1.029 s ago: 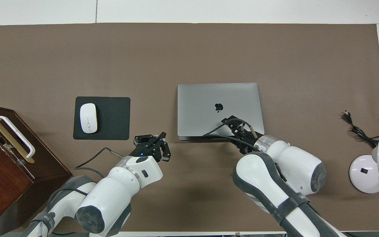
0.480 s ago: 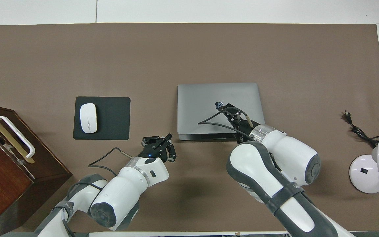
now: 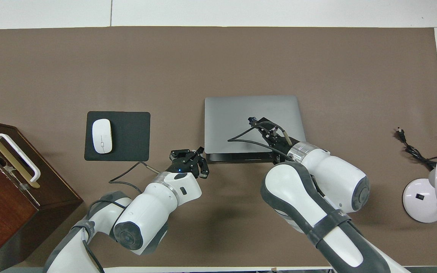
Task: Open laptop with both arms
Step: 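Lift the laptop lid upward and back with the right gripper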
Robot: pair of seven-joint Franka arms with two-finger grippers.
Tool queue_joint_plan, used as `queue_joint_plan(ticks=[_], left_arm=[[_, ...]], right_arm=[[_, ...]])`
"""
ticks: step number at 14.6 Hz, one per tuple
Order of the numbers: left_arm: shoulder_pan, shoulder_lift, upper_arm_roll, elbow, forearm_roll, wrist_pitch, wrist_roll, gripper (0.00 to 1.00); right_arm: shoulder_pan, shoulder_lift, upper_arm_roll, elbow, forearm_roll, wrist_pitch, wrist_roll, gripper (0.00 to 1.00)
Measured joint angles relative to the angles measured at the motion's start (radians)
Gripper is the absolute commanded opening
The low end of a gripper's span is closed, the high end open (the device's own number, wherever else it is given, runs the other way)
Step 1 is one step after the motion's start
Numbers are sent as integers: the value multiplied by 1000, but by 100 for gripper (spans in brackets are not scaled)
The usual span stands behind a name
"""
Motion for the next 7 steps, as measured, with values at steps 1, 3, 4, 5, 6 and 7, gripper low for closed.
queue_joint_plan(ticks=[1,3,4,5,6,7], left_arm=[[-2,18,0,13,2,0,2,0],[-15,53,0,38,2,0,5,0],[-19,67,1,47,2,0,5,0],[-22,75,1,53,2,5,6,0],[-22,78,1,57,3,6,8,0],[-22,78,2,58,6,6,10,0]], right_arm=[[0,0,0,0,0,0,0,100],[0,0,0,0,0,0,0,100],[0,0,0,1,0,0,0,100],[0,1,0,2,0,0,0,100],[-1,1,0,4,0,0,0,100],[-1,1,0,8,1,0,0,100]])
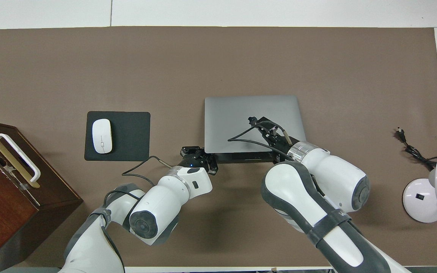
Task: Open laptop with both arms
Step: 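Lift the laptop lid upward and back with the right gripper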
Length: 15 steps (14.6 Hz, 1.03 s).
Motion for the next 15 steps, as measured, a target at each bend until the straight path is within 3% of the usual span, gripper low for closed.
queue_joint_plan(ticks=[6,15], left_arm=[[0,1,1,1,4,0,6,0],[0,1,4,1,14,1,7,0]], right_arm=[[-10,0,0,90,11,4,0,100],[-78,171,-6,414,11,21,-33,100]])
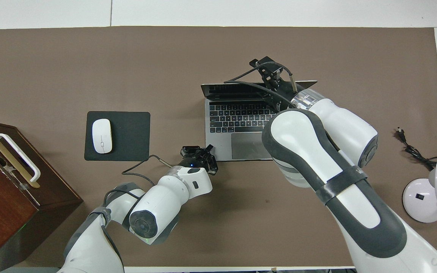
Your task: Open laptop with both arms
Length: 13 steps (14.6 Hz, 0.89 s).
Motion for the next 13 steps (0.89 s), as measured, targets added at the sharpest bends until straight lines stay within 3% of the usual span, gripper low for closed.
queue_joint_plan(ticks=[9,13], left_arm=[[0,0,0,0,2,0,0,0],[0,0,4,12,2,3,-32,0]], right_arm=[[-18,48,3,99,-1,0,-13,100],[41,-18,14,179,0,2,46,100]])
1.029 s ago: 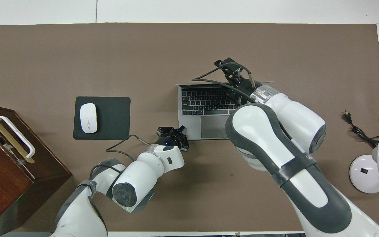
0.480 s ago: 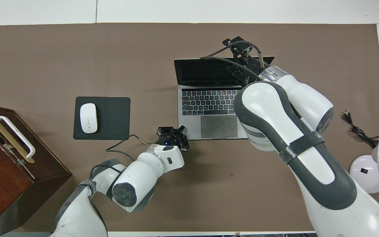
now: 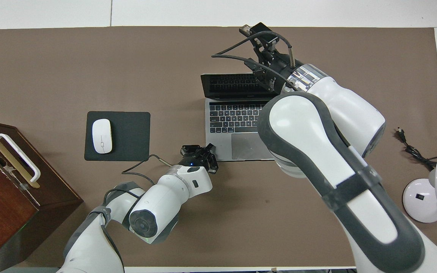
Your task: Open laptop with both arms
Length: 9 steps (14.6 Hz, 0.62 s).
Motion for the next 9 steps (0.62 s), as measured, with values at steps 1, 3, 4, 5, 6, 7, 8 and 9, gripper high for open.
queue_joint_plan(ticks=[1,3,4,5,6,7,8,9], left_arm=[[0,-2,2,10,0,1,-16,0],[10,-22,7,28,0,-30,-34,0],[23,-45,8,40,0,-86,-36,0],[39,-76,9,57,0,-163,-36,0],[57,-114,10,79,0,-258,-36,0],[73,-150,10,102,0,-345,-36,0],[89,-185,11,129,0,-439,-36,0],[102,-215,11,158,0,-531,-35,0]], right_arm=[[20,-33,2,7,-4,2,16,100],[27,-72,2,41,-89,20,-11,100],[8,-77,0,75,-165,19,-30,100],[-29,-76,-1,108,-256,-1,-46,100],[-80,-75,-2,136,-366,-51,-53,100],[-130,-73,-4,155,-461,-104,-59,100],[-181,-69,-5,178,-556,-167,-62,100],[-227,-66,-6,207,-634,-240,-66,100]])
